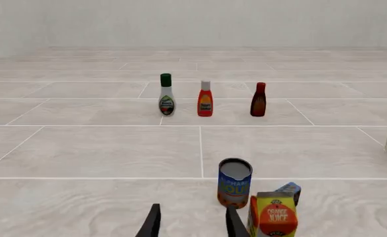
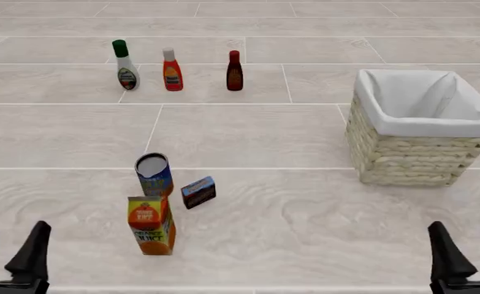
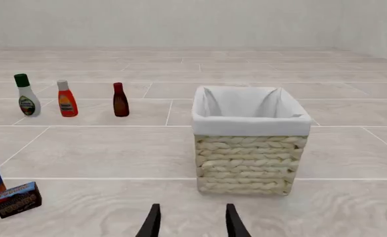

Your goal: Pick the chocolate pudding and place it in the basket.

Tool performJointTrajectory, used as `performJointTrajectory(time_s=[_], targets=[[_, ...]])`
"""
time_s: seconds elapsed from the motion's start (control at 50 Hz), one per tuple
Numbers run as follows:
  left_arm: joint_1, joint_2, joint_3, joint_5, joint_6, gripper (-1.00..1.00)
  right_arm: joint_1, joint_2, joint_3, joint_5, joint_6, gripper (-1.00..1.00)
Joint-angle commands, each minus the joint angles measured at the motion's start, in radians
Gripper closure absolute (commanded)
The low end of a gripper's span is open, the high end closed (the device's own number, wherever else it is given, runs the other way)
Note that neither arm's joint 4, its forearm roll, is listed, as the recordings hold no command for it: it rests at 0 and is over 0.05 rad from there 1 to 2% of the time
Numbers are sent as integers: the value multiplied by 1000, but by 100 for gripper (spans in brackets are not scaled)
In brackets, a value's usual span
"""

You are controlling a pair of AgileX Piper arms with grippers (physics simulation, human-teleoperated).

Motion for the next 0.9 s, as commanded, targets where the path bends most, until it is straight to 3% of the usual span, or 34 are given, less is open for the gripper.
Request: performJointTrajectory(time_s=[0.02, 0.5, 0.66, 0.9], targets=[[-2, 2, -5, 6, 3, -100, -1, 3, -1, 2, -1, -100], [-2, 12, -7, 0, 4, -100, 18, 9, -29, 31, -18, -100], [-2, -3, -9, 15, 6, -100, 72, 60, -141, 64, -82, -100], [-2, -1, -12, 14, 7, -100, 229, 426, -274, -114, -227, -100]])
